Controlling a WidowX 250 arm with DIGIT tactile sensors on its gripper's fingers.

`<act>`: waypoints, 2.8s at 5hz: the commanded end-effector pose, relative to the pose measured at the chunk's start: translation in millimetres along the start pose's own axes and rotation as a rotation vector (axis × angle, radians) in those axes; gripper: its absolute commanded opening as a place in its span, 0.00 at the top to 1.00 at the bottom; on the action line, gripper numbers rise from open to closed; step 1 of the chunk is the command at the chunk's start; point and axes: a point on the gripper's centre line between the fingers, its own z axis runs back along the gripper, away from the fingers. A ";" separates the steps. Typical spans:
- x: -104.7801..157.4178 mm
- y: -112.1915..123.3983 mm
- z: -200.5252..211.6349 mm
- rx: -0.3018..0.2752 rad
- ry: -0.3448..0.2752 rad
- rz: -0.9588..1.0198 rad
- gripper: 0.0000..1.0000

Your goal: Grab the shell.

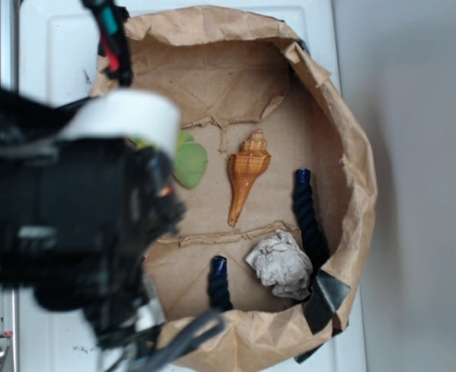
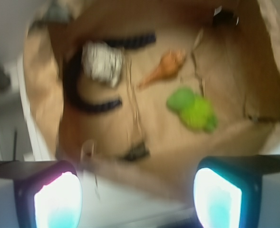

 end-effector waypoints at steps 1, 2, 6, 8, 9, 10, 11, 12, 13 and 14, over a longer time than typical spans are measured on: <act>26.3 8.2 6.0 0.007 -0.108 0.126 0.00; 26.3 8.2 6.0 0.007 -0.108 0.126 0.00; 16.2 13.2 0.5 -0.020 -0.092 0.088 0.00; 16.3 -2.2 -51.9 0.071 -0.174 0.171 0.00; 29.1 -6.1 -73.3 0.164 -0.187 0.197 0.00; 46.2 -10.9 -91.6 0.206 -0.212 0.233 0.00; 56.9 -5.1 -103.8 0.209 -0.239 0.252 0.00; 62.5 4.2 -109.1 0.178 -0.225 0.267 0.00; 67.7 12.4 -111.2 0.137 -0.201 0.286 0.00; 67.0 19.5 -123.7 0.110 -0.116 0.377 0.00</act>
